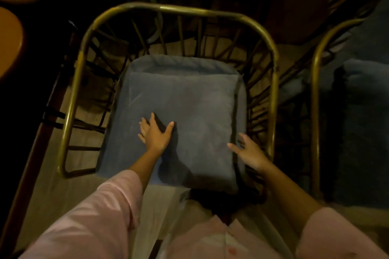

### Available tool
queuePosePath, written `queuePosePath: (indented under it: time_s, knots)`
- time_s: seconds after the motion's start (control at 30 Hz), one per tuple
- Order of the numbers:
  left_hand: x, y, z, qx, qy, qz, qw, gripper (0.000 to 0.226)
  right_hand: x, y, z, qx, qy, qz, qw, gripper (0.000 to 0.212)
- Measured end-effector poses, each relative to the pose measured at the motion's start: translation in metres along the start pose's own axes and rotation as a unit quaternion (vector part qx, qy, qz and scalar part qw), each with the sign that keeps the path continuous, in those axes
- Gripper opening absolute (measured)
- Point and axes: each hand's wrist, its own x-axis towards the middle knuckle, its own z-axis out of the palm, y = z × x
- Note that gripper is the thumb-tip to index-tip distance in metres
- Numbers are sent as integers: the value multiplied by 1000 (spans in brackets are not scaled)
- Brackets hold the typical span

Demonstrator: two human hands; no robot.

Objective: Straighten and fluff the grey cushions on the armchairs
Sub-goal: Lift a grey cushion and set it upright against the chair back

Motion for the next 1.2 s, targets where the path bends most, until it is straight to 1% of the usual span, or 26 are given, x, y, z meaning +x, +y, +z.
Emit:
queuePosePath:
  time_s: [0.07, 0.1, 0.17, 0.23, 0.3, 0.33, 0.43, 0.47, 0.53, 0.6, 0.63, 0.7, 0.73, 0.83, 0.9, 0.97, 1.0, 1.07, 1.1, 1.13, 1.2]
  knots:
    - [-25, 37, 19, -10, -37, 47, 998, 86, -24, -11, -41, 50, 49, -21, 997, 65]
    - [-38, 54, 30, -32, -69, 67, 995, 85, -34, -15, -62, 66, 84, -33, 994, 55]
    - [-74, 97, 60, -94, -133, 102, 981, 83, -57, -10, -117, 88, 195, -83, 973, 37]
    - [-115, 141, 94, -106, -170, 151, 968, 78, -76, 9, -175, 102, 310, -116, 938, 28]
    - [-154, 181, 126, -97, -177, 214, 956, 71, -90, 36, -228, 92, 399, -109, 906, 26]
    - [-171, 199, 143, -97, -190, 229, 950, 68, -97, 52, -256, 94, 431, -99, 892, 28]
    - [-216, 250, 189, -110, -244, 230, 936, 65, -111, 105, -336, 104, 506, -60, 854, 47]
    - [-226, 265, 209, -117, -256, 227, 932, 68, -116, 124, -362, 114, 516, -39, 848, 52]
    - [-248, 295, 238, -130, -285, 213, 925, 72, -123, 156, -406, 142, 512, 10, 847, 55]
    - [-263, 322, 260, -153, -324, 179, 916, 72, -123, 183, -442, 163, 473, 33, 865, 65]
    - [-270, 336, 270, -175, -339, 162, 910, 77, -124, 194, -457, 179, 448, 35, 875, 73]
    - [-276, 353, 298, -226, -336, 118, 907, 111, -122, 211, -481, 214, 407, 37, 887, 80]
    - [-278, 358, 309, -241, -328, 96, 909, 120, -119, 219, -490, 233, 393, 44, 889, 80]
    - [-282, 369, 329, -235, -290, 35, 927, 128, -104, 235, -506, 247, 370, 72, 893, 85]
    - [-274, 370, 344, -233, -290, 27, 928, 127, -90, 244, -517, 241, 387, 102, 884, 88]
    - [-265, 368, 354, -229, -282, 37, 931, 122, -80, 250, -528, 265, 396, 115, 871, 88]
    - [-260, 365, 359, -230, -277, 44, 932, 118, -77, 253, -533, 285, 396, 110, 866, 94]
    - [-251, 361, 360, -243, -274, 70, 928, 102, -72, 260, -542, 302, 389, 115, 863, 126]
    - [-247, 360, 358, -247, -283, 77, 924, 92, -72, 264, -546, 299, 382, 127, 865, 138]
    - [-243, 358, 357, -252, -298, 74, 918, 84, -69, 271, -550, 293, 372, 130, 871, 138]
    - [-241, 355, 349, -273, -322, 43, 905, 77, -73, 266, -554, 276, 353, 132, 884, 127]
